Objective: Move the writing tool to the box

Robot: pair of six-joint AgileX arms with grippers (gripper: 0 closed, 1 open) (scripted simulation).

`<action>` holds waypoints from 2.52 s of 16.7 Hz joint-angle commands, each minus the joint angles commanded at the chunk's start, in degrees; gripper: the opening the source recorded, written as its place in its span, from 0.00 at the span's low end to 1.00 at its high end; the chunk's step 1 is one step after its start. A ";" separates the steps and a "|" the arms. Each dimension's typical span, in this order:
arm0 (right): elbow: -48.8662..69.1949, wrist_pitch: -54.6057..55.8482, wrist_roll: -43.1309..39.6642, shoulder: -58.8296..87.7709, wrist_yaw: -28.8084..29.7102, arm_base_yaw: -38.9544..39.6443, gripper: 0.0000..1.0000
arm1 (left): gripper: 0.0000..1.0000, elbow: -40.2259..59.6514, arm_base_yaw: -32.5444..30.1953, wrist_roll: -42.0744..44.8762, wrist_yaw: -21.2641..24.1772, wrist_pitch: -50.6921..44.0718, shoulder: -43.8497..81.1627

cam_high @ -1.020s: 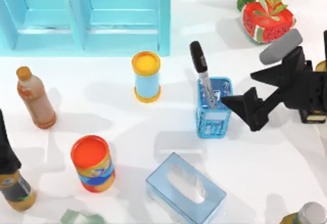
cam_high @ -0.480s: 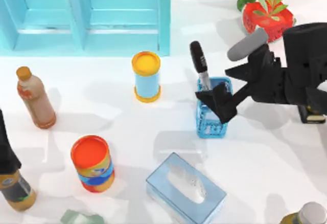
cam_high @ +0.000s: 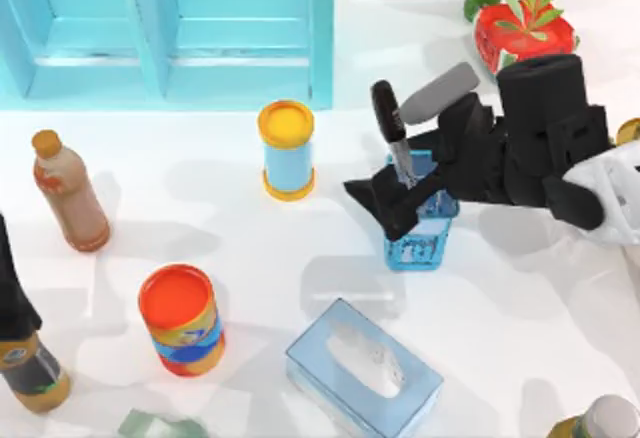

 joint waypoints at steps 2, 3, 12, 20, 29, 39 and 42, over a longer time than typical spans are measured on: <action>0.00 0.00 0.00 0.00 0.00 0.00 0.92 | 1.00 0.00 0.00 0.00 0.00 0.00 0.00; 0.00 0.00 0.00 0.00 0.00 0.00 0.85 | 1.00 0.00 0.00 0.00 0.00 0.00 0.00; 0.00 0.00 0.00 0.00 0.00 0.00 0.17 | 1.00 0.00 0.00 0.00 0.00 0.00 0.00; 0.00 0.00 0.00 0.00 0.00 0.00 0.00 | 1.00 0.00 0.00 0.00 0.00 0.00 0.00; 4.33 -9.11 -4.73 -5.36 -4.53 -7.52 0.00 | 1.00 0.00 0.00 0.00 0.00 0.00 0.00; 14.27 -45.46 -18.07 -19.63 -17.89 -22.93 0.00 | 1.00 0.00 0.00 0.00 0.00 0.00 0.00; 15.58 -47.72 -19.79 -21.40 -19.67 -25.00 0.00 | 1.00 0.00 0.00 0.00 0.00 0.00 0.00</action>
